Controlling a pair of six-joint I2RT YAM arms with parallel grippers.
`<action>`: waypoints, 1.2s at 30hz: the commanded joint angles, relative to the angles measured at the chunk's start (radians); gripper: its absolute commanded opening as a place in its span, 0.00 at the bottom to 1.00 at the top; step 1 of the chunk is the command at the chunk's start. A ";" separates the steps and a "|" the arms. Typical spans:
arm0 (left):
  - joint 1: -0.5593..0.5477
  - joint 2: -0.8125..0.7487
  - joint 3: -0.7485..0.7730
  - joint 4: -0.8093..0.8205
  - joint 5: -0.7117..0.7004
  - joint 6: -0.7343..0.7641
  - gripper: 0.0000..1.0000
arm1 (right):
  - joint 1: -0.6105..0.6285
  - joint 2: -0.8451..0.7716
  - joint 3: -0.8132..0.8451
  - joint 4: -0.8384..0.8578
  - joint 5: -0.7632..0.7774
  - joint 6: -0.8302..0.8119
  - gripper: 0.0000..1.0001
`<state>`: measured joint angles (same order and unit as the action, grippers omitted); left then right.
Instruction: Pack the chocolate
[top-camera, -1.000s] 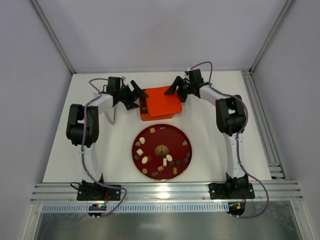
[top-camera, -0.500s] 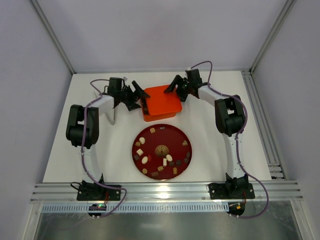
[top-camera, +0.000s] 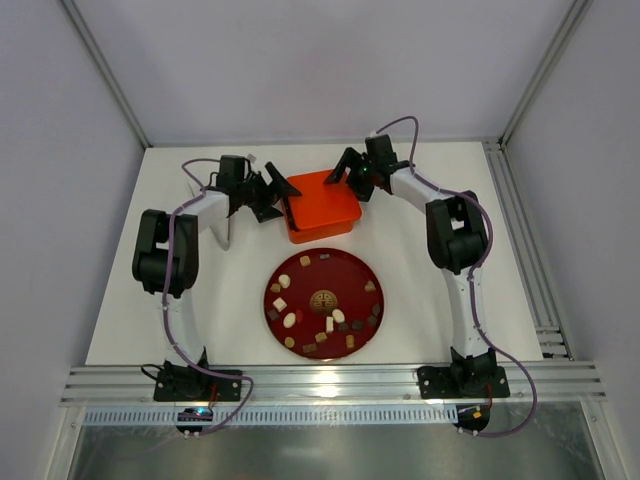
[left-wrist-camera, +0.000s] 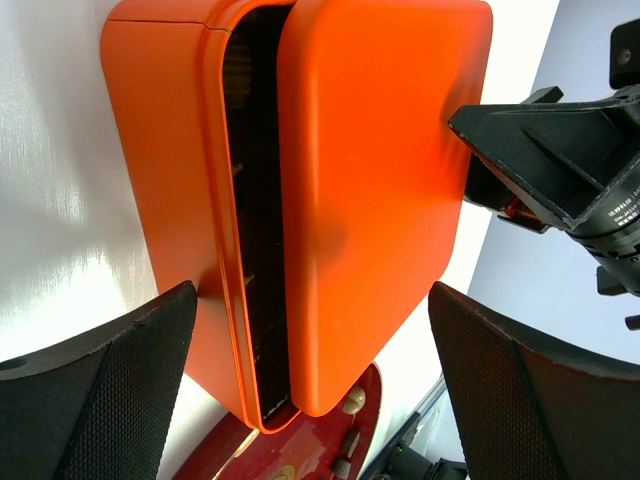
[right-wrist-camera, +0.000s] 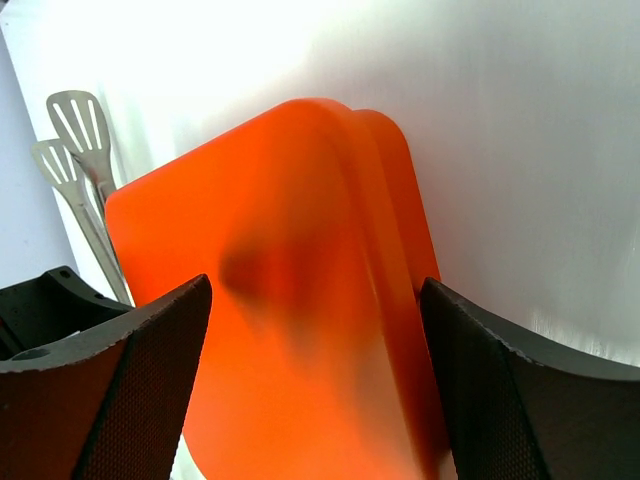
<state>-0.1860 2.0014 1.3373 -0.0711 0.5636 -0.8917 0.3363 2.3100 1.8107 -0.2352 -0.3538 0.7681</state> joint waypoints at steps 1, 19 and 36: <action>-0.024 -0.044 0.005 0.065 0.065 -0.018 0.94 | 0.050 -0.032 0.061 -0.035 -0.013 -0.018 0.85; -0.024 -0.033 0.016 0.063 0.078 -0.016 0.94 | 0.122 0.008 0.153 -0.124 0.056 -0.092 0.87; -0.030 -0.010 0.040 0.059 0.078 -0.021 0.93 | 0.185 -0.008 0.154 -0.171 0.136 -0.161 0.87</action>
<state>-0.1860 2.0018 1.3373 -0.0837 0.5690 -0.8902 0.4366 2.3177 1.9270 -0.3885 -0.1246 0.5953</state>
